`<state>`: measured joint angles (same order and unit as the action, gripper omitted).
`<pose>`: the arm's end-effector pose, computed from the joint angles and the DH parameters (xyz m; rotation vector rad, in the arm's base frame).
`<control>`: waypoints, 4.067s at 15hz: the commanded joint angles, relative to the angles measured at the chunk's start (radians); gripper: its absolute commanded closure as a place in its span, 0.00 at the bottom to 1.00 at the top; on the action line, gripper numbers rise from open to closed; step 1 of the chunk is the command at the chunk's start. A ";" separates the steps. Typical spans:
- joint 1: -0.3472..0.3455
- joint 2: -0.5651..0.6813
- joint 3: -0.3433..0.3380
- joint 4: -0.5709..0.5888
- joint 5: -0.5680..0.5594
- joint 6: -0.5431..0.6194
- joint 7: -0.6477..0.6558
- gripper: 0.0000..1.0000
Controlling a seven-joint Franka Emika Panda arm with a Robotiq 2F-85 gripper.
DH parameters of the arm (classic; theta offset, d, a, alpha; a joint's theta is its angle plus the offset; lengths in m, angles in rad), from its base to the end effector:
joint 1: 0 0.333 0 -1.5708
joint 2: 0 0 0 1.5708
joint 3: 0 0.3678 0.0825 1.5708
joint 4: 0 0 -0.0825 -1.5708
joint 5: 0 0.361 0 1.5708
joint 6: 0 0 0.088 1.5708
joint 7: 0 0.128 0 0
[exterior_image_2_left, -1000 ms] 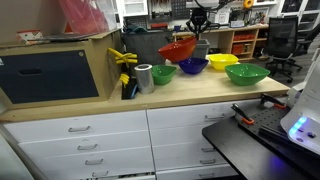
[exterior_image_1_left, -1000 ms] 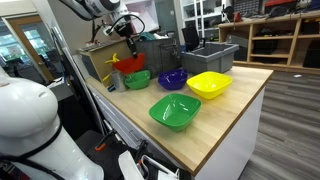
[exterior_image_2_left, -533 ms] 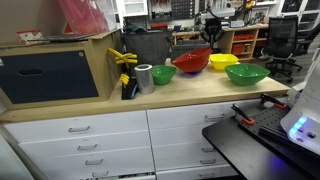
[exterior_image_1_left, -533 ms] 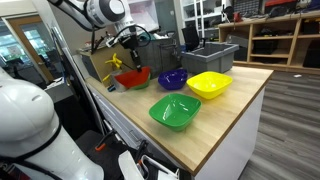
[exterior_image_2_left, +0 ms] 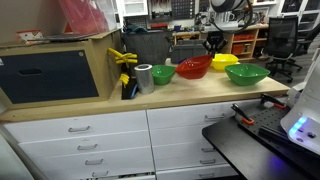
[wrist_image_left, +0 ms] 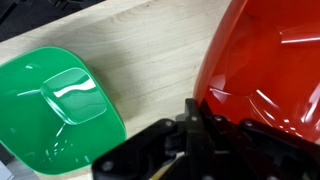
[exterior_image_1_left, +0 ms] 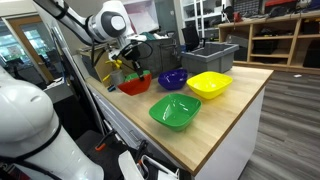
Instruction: Put the orange bowl on the counter
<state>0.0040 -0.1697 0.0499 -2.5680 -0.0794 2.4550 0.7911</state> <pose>0.4188 0.0216 0.3766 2.9306 -1.0328 0.1182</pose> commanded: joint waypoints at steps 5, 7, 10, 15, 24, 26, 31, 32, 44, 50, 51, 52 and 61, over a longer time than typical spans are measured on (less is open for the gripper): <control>-0.035 0.009 0.018 -0.037 -0.098 0.047 0.033 0.99; -0.042 0.014 0.016 -0.037 -0.119 0.055 0.043 0.99; -0.045 0.020 0.012 -0.036 -0.120 0.068 0.067 0.70; -0.028 0.027 0.023 -0.011 -0.086 0.086 0.056 0.34; 0.055 0.041 0.096 0.155 0.034 0.020 0.039 0.00; 0.058 0.055 0.104 0.209 0.033 -0.025 0.052 0.00; 0.065 0.098 0.106 0.350 0.009 -0.182 0.065 0.00; 0.066 0.107 0.104 0.375 0.009 -0.212 0.068 0.00; 0.098 0.149 0.099 0.584 0.013 -0.405 0.074 0.00; 0.105 0.141 0.094 0.563 0.016 -0.364 0.100 0.00; 0.104 0.142 0.094 0.563 0.016 -0.364 0.100 0.00; 0.104 0.143 0.092 0.563 0.016 -0.364 0.099 0.00; 0.104 0.143 0.092 0.563 0.016 -0.364 0.099 0.00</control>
<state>0.1020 -0.0269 0.1474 -2.0073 -0.0639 2.0933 0.8907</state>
